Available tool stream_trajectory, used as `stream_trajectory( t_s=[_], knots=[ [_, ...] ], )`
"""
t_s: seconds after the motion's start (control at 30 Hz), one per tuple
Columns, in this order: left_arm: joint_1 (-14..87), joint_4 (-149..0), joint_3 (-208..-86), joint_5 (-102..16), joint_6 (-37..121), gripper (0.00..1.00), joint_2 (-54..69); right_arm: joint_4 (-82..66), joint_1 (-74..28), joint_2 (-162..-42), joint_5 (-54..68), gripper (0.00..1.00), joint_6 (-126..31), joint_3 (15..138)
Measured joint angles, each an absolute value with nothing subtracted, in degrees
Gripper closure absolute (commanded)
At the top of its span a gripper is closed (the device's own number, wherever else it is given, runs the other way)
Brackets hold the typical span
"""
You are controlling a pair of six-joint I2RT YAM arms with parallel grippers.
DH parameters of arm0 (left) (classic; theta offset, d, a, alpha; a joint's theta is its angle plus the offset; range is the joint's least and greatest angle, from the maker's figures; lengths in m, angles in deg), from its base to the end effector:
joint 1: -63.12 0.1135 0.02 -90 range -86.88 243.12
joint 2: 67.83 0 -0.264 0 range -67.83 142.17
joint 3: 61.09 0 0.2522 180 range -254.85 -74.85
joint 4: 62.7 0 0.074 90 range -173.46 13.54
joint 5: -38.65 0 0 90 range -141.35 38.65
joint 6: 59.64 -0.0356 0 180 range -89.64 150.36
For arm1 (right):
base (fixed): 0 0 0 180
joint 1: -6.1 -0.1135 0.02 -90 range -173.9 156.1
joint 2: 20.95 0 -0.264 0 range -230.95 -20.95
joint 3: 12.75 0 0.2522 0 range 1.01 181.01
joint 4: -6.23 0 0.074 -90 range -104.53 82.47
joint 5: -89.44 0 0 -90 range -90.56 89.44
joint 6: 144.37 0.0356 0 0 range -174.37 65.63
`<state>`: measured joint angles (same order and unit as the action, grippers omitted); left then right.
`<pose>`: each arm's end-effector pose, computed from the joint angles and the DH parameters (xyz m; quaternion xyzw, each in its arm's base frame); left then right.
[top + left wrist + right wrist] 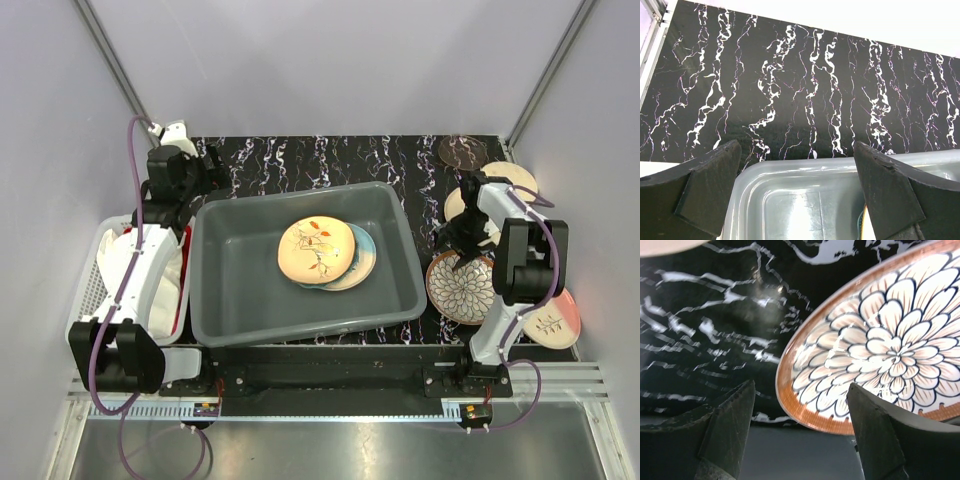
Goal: Place the plates into the plastic bin on the countertop
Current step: Pick up the plate at the center of the board.
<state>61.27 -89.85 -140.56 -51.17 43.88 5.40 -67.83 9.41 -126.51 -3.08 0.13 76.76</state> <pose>0.2968 -0.0097 0.3546 -0.0829 0.8195 -0.0771 0.5618 0.3323 -0.0208 0.1885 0.4832 0.8752 -0.0202 0.0086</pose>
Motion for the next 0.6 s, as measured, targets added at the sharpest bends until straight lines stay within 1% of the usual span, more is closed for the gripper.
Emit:
stream_trajectory(
  t_s=[0.2, 0.3, 0.33, 0.43, 0.47, 0.53, 0.57, 0.6],
  knots=[
    [61.3, -89.8, -140.2, -51.2, 43.9, 0.01, 5.4, -68.0, 9.4, -129.8, -4.2, 0.23, 0.2, 77.5],
    [61.3, -89.9, -140.0, -51.3, 43.9, 0.01, 5.4, -68.1, 9.4, -131.6, -4.4, 0.28, 0.1, 78.5],
    [61.3, -89.9, -140.0, -51.3, 43.9, 0.01, 5.4, -68.1, 9.4, -132.2, -4.5, 0.33, 0.0, 78.8],
    [61.3, -89.9, -140.0, -51.6, 43.8, 0.01, 5.4, -68.6, 9.4, -134.0, -4.6, 0.41, -0.5, 79.4],
    [61.3, -89.9, -140.0, -51.6, 43.8, 0.01, 5.4, -68.8, 9.4, -134.5, -4.6, 0.47, -0.8, 79.5],
    [61.3, -89.9, -140.0, -51.7, 43.8, 0.01, 5.4, -69.4, 9.4, -135.2, -4.6, 0.54, -1.5, 79.9],
    [61.3, -89.9, -140.0, -51.7, 43.8, 0.01, 5.4, -70.0, 9.4, -135.4, -4.6, 0.63, -1.8, 80.3],
    [61.3, -89.9, -140.0, -51.7, 43.8, 0.01, 5.4, -70.3, 9.4, -135.6, -4.6, 0.68, -2.2, 80.5]
  ],
)
